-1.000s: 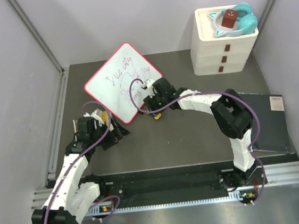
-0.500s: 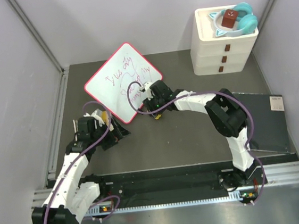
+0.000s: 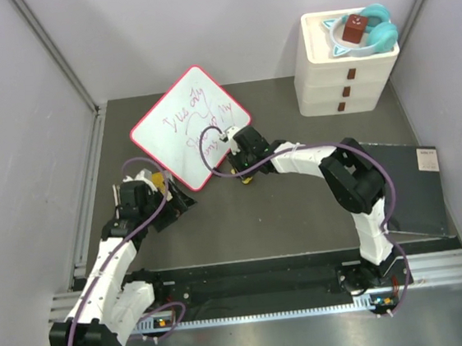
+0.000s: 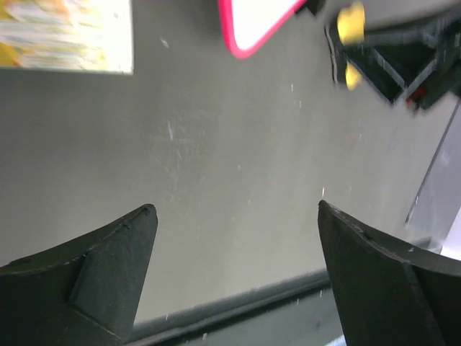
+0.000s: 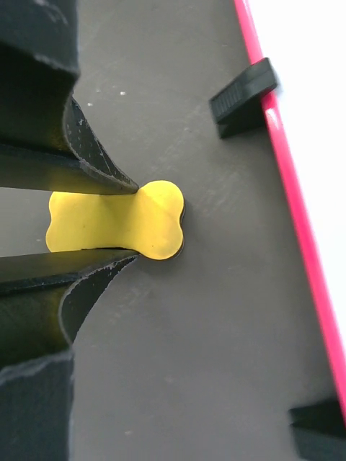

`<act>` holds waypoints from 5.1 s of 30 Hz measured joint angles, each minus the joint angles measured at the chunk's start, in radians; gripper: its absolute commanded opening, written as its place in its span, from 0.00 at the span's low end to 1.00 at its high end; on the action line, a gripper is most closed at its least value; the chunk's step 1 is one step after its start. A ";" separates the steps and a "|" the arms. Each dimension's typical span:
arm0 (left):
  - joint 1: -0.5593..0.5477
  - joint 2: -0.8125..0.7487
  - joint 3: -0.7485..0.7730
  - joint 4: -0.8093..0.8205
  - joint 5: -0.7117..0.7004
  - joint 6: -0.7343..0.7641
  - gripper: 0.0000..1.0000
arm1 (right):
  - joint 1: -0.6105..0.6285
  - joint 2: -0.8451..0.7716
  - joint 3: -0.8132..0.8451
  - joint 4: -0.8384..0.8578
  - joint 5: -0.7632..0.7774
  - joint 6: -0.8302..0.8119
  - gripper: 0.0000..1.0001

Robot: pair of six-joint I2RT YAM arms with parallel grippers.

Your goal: Erase the whiteboard

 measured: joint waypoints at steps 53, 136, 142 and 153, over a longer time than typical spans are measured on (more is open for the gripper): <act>-0.002 0.670 -0.232 1.382 -0.063 -0.048 0.33 | -0.125 -0.121 -0.062 0.348 -0.225 0.291 0.00; -0.029 0.690 -0.303 1.441 0.004 -0.129 0.00 | 0.095 0.122 0.051 0.599 0.076 0.422 0.00; -0.029 0.690 -0.303 1.442 0.004 -0.129 0.00 | 0.116 0.121 0.072 0.543 0.212 0.468 0.00; -0.032 0.690 -0.303 1.446 0.012 -0.124 0.00 | -0.133 0.151 0.025 0.514 0.059 0.622 0.00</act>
